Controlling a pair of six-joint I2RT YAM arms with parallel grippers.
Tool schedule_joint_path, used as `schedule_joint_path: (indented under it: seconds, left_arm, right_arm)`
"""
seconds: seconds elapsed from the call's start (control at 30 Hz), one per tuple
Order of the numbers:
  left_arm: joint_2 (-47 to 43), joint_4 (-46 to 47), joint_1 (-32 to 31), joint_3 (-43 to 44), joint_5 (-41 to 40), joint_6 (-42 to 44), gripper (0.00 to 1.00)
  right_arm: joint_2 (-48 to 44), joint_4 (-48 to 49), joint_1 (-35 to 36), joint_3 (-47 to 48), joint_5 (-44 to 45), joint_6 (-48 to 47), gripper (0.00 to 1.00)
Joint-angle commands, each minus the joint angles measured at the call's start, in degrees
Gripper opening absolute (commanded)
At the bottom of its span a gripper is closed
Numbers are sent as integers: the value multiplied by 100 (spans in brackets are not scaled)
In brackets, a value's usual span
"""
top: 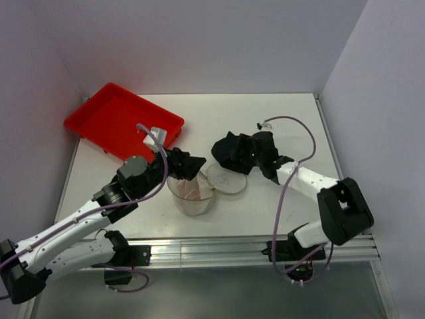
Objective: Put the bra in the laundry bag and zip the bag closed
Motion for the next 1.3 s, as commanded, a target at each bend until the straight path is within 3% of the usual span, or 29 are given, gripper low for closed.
schedule_joint_path:
  seconds: [0.0, 0.1, 0.23, 0.33, 0.4, 0.5, 0.53, 0.63, 0.73, 0.9, 1.1, 1.27]
  left_arm:
    - [-332, -93, -43, -228, -103, -70, 84]
    - [-552, -242, -43, -395, -226, -52, 84]
    - [-737, -287, -43, -562, -393, 0, 84]
    - [-728, -304, -43, -606, -428, 36, 84]
    - [-728, -322, -43, -615, -420, 53, 84]
    - [-790, -374, -43, -668, -516, 62, 84]
    - [-816, -383, -43, -677, -525, 71, 84]
    - [-808, -401, -43, -633, -517, 141, 84]
    - [-720, -392, -43, -563, -438, 229, 84]
    - [-614, -252, -34, -343, -446, 282, 87]
    - [-509, 12, -43, -36, -60, 387, 92]
    - [-535, 21, -34, 342, 563, 607, 96]
  right_arm:
    - [533, 719, -356, 376, -179, 672, 92]
    - [1008, 912, -541, 658, -697, 1112, 95]
    - [1334, 1124, -603, 798, -618, 1429, 95]
    - [1660, 1263, -673, 991, -873, 1692, 90]
    - [1862, 1326, -673, 1071, -804, 1842, 79]
    - [1846, 1685, -691, 1089, -585, 1799, 35]
    - [1802, 1878, -691, 1071, -392, 1737, 16]
    - [1477, 2508, -682, 1054, -232, 1011, 0]
    - [836, 3539, -682, 852, -696, 315, 0]
    - [-526, 3454, -708, 974, -1733, -846, 0]
    - [-1748, 3295, -770, 1176, -3384, -786, 0]
    - [-2477, 3172, -770, 1431, -3993, -522, 0]
